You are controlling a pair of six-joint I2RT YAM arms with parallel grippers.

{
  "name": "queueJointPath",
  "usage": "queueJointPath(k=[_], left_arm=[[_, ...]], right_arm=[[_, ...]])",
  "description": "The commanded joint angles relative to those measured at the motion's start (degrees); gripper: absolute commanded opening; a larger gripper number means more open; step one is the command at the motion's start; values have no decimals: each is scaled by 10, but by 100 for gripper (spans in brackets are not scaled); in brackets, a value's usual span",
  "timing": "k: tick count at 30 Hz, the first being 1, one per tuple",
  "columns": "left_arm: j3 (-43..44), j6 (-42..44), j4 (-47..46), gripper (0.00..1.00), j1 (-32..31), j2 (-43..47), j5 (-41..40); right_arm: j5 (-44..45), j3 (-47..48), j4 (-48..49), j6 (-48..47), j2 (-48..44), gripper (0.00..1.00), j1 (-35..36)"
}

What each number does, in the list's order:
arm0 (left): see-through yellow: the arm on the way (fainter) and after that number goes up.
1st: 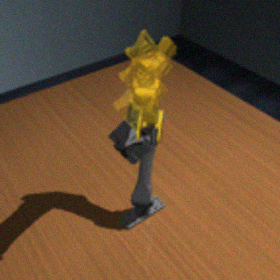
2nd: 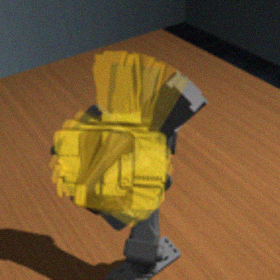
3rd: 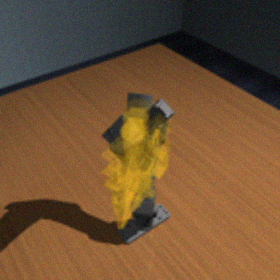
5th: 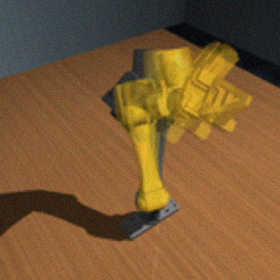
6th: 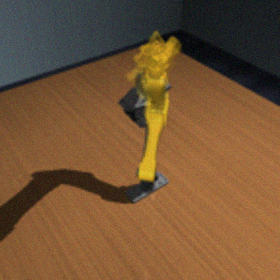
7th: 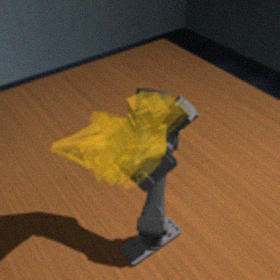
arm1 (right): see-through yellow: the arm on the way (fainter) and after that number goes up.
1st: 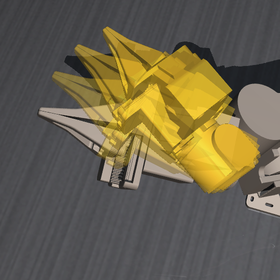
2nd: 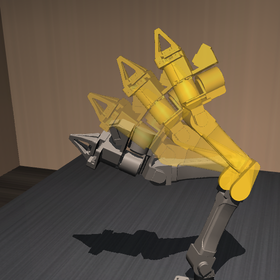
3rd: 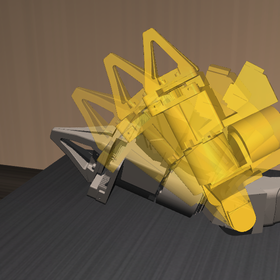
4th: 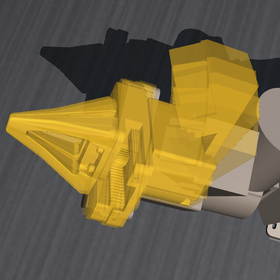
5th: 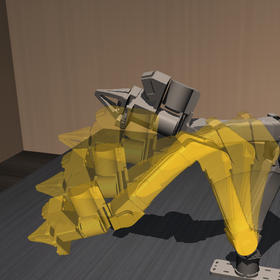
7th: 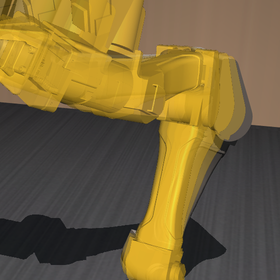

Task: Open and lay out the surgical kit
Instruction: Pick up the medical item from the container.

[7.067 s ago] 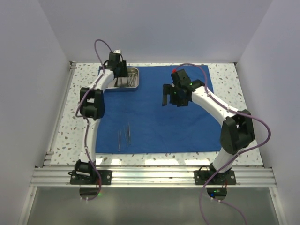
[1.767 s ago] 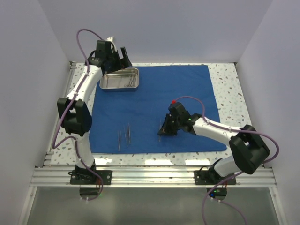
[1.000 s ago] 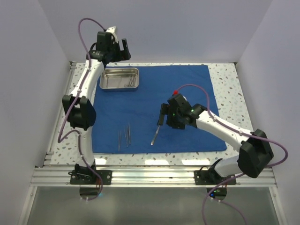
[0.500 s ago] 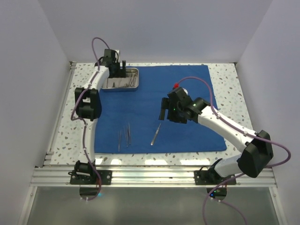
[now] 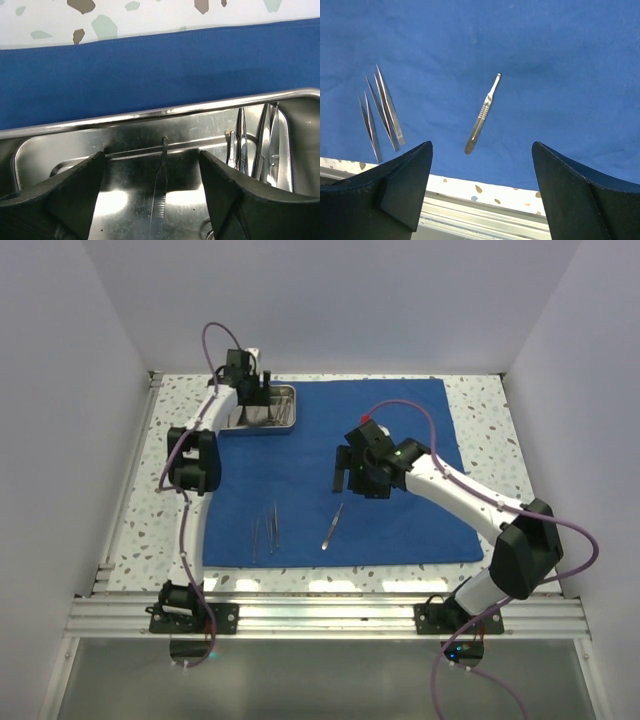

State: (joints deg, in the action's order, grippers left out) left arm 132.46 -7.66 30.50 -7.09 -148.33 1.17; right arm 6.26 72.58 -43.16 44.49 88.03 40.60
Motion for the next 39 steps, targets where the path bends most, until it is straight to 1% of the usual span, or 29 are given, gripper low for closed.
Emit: queueJointPath(k=[1, 3, 4, 5, 6, 8, 9, 11, 12, 14, 17, 18, 19, 28, 34, 39], left_arm=[[21, 10, -4, 77, 6, -41, 7], [25, 12, -4, 70, 6, -46, 5], [24, 13, -4, 64, 6, -46, 6], [18, 14, -4, 62, 6, -45, 4], [15, 13, -5, 56, 5, -42, 4], [5, 14, -5, 50, 5, -42, 7], [5, 14, -3, 46, 5, -42, 8], [-2, 15, -3, 42, 5, -38, 5], [-5, 15, -6, 35, 4, -33, 4], [-12, 17, -8, 29, 4, -31, 0], [-4, 17, -4, 15, 5, -36, -1], [-2, 15, -5, 3, 4, -38, -1], [0, 13, -6, 0, 4, -38, -2], [3, 12, -7, 0, 4, -35, 1], [-8, -3, -31, 0, 8, 19, 2], [-3, -45, -36, 0, 24, 52, 44]], right_arm=[[-6, 34, -8, -5, 12, 84, 2], [-6, 39, -10, -6, 21, 84, 1], [-7, 40, -11, -8, 24, 84, 1], [-7, 42, -11, -9, 27, 84, 1], [-7, 42, -11, -10, 28, 84, 1], [-8, 42, -11, -11, 31, 84, 0], [-9, 42, -11, -11, 33, 83, -3], [-9, 41, -11, -12, 34, 83, -3], [-10, 42, -11, -13, 34, 83, -5], [-10, 41, -11, -15, 34, 83, -7], [-12, 38, -11, -17, 33, 83, -10], [-12, 37, -11, -18, 31, 83, -13], [-13, 36, -11, -18, 31, 83, -14], [-14, 26, -11, -18, 22, 83, -19], [-21, 21, -3, -14, 18, 82, -19], [-19, 27, 9, -19, 19, 82, -19]])
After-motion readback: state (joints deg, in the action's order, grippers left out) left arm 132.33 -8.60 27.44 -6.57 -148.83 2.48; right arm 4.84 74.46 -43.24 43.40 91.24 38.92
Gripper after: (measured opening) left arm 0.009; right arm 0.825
